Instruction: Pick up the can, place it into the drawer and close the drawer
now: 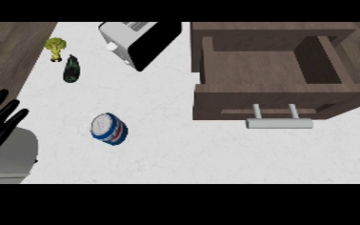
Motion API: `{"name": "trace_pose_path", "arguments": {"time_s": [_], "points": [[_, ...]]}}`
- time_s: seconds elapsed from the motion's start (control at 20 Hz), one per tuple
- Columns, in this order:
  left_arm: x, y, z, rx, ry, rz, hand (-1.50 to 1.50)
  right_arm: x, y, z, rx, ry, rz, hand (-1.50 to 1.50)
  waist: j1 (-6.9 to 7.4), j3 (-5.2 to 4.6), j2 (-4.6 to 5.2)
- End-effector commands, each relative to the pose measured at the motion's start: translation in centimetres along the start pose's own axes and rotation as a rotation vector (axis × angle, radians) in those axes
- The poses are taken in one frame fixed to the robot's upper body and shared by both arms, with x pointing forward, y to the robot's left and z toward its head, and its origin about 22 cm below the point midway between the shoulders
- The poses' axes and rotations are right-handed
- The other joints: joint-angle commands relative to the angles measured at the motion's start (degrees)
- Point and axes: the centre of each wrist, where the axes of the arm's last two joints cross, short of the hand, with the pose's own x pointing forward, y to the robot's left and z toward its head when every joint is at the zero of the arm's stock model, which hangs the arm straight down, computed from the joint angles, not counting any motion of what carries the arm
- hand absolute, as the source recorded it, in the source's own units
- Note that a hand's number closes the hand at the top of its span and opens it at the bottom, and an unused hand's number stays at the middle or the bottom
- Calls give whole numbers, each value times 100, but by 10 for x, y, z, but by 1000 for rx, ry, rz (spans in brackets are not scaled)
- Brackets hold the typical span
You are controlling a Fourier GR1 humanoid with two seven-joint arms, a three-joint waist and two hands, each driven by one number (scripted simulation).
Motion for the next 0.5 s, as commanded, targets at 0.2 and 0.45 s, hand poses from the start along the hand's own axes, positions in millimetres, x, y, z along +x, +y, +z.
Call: {"name": "trace_pose_path", "arguments": {"time_s": [0.2, 0.45], "points": [[-19, -4, -13, -2, 61, 104, -150, -5, -12, 19, -9, 7, -10, -150, -6, -1, 1], [-15, -16, -39, -20, 83, 112, -150, 16, -13, 9, 4, -3, -7, -150, 0, -2, 4]]}}
